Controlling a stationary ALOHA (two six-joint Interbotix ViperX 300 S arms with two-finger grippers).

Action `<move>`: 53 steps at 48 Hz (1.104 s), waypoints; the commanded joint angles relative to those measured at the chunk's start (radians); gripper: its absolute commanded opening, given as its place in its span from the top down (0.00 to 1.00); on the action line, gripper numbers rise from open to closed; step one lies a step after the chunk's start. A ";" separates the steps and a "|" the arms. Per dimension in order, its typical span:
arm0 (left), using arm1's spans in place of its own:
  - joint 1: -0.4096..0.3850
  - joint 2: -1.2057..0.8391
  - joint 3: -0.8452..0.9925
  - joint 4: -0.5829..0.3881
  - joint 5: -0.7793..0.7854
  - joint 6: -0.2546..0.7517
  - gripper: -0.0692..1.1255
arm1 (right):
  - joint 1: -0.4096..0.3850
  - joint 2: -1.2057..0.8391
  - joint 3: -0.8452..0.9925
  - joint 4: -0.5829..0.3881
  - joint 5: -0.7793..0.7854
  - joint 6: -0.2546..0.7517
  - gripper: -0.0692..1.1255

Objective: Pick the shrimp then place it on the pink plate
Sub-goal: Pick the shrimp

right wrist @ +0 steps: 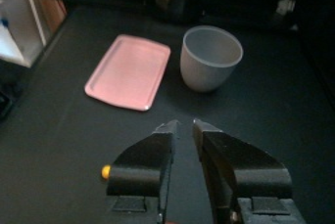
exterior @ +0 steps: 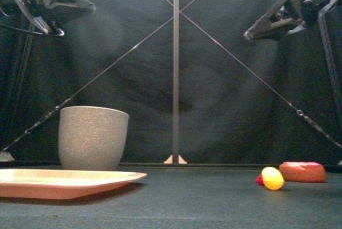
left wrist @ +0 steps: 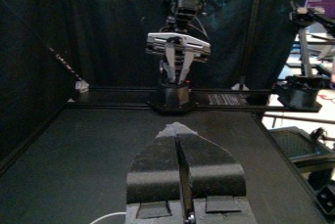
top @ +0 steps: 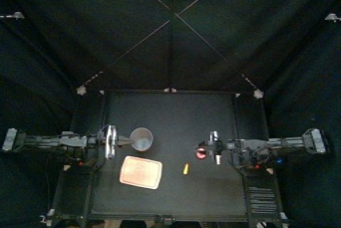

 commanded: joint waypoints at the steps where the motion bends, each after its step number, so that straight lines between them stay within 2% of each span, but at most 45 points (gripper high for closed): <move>1: 0.021 0.005 -0.015 -0.002 -0.009 -0.002 0.86 | 0.020 0.066 -0.080 -0.052 0.097 0.000 0.40; 9: 0.032 0.006 -0.012 -0.005 -0.009 0.000 0.86 | 0.080 0.184 -0.110 -0.086 0.193 -0.003 0.39; 17: 0.038 0.006 -0.009 -0.005 -0.012 0.000 0.85 | 0.127 0.341 -0.138 -0.080 0.207 0.017 0.37; 24: 0.041 0.006 -0.005 -0.003 -0.014 0.000 0.85 | 0.141 0.468 -0.212 -0.051 0.232 0.017 0.29; 32: 0.041 0.006 0.002 -0.005 -0.014 0.002 0.85 | 0.164 0.566 -0.295 -0.072 0.305 -0.003 0.19; 42: 0.057 0.006 0.003 0.000 -0.014 0.005 0.85 | 0.213 0.640 -0.337 -0.098 0.382 -0.061 0.18; 46: 0.066 0.006 0.003 0.000 -0.014 0.005 0.85 | 0.233 0.670 -0.333 -0.083 0.414 -0.084 0.18; 53: 0.071 0.006 0.003 0.006 -0.014 0.005 0.85 | 0.250 0.727 -0.330 0.021 0.408 -0.123 0.18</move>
